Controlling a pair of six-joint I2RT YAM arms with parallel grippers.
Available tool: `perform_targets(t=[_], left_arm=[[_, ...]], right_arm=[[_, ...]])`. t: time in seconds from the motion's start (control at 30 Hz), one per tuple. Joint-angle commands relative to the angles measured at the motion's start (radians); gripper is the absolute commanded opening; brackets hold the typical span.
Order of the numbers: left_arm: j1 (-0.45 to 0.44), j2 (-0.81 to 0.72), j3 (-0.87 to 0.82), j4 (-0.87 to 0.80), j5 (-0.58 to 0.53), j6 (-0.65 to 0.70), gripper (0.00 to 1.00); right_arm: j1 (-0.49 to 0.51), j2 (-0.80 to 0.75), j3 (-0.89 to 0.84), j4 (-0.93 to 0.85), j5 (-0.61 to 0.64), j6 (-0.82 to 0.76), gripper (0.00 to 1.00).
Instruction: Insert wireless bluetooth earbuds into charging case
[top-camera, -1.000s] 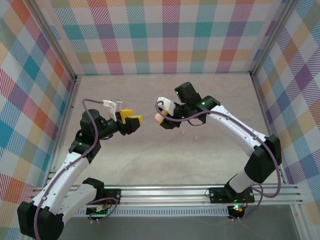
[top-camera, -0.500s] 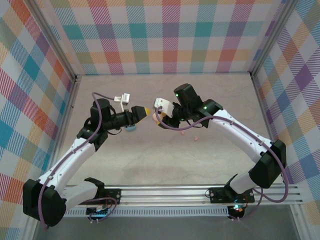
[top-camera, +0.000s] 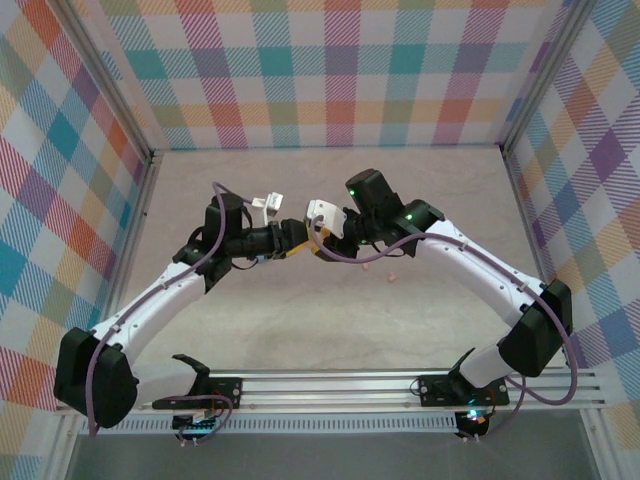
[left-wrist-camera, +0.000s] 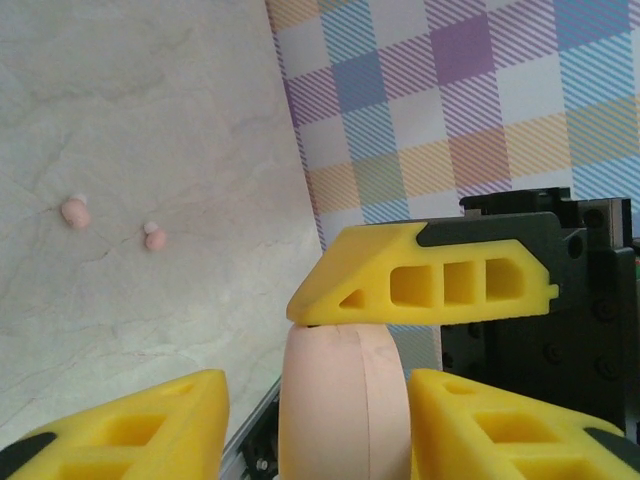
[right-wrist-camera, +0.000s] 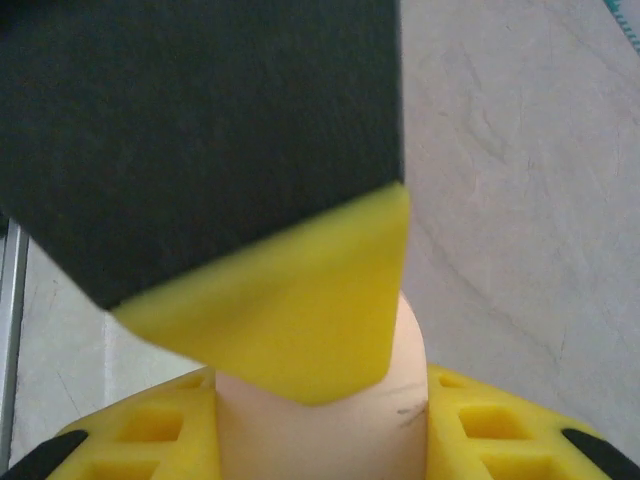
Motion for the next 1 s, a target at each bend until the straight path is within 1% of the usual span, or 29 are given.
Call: perform_targets(t=[0.0, 0.1, 0.17, 0.23, 0.3, 0.37, 0.47, 0.57, 0.7, 0.77, 0.83, 0.9, 0.97], left_arm=[[-0.013, 0.005, 0.037, 0.003, 0.028, -0.004, 0.44], [-0.013, 0.0, 0.034, 0.0, 0.025, -0.009, 0.34], [-0.013, -0.005, 0.032, 0.008, 0.017, -0.02, 0.27], [-0.013, -0.012, 0.026, 0.008, -0.005, -0.031, 0.22], [-0.01, -0.021, 0.022, 0.009, -0.026, -0.041, 0.19], [-0.006, -0.029, 0.018, 0.011, -0.046, -0.047, 0.16], [0.015, -0.046, 0.007, 0.018, -0.076, -0.062, 0.13], [0.039, -0.067, -0.015, 0.067, -0.1, -0.085, 0.11], [0.055, -0.085, -0.048, 0.174, -0.12, -0.114, 0.09], [0.059, -0.081, -0.061, 0.237, -0.124, -0.145, 0.08], [0.059, -0.074, -0.069, 0.305, -0.126, -0.187, 0.07], [0.059, -0.064, -0.067, 0.338, -0.129, -0.219, 0.06], [0.059, -0.057, -0.063, 0.355, -0.134, -0.245, 0.04]], right_arm=[[0.007, 0.0, 0.03, -0.013, -0.042, -0.026, 0.35], [0.007, 0.003, 0.03, -0.01, -0.042, -0.02, 0.35], [0.007, 0.0, 0.028, -0.001, -0.039, -0.009, 0.38], [0.006, -0.011, 0.019, 0.018, -0.028, 0.015, 0.49], [0.002, -0.029, 0.005, 0.043, -0.014, 0.054, 0.56], [-0.012, -0.051, -0.009, 0.06, -0.007, 0.126, 0.63], [-0.06, -0.09, -0.027, 0.072, -0.023, 0.302, 0.68], [-0.125, -0.121, -0.036, 0.08, -0.074, 0.557, 0.71], [-0.22, -0.122, -0.04, 0.098, -0.275, 0.868, 0.71], [-0.255, -0.114, -0.068, 0.174, -0.38, 1.034, 0.7], [-0.268, -0.099, -0.111, 0.299, -0.468, 1.204, 0.7], [-0.268, -0.08, -0.145, 0.431, -0.527, 1.344, 0.69], [-0.265, -0.062, -0.173, 0.557, -0.555, 1.462, 0.69]])
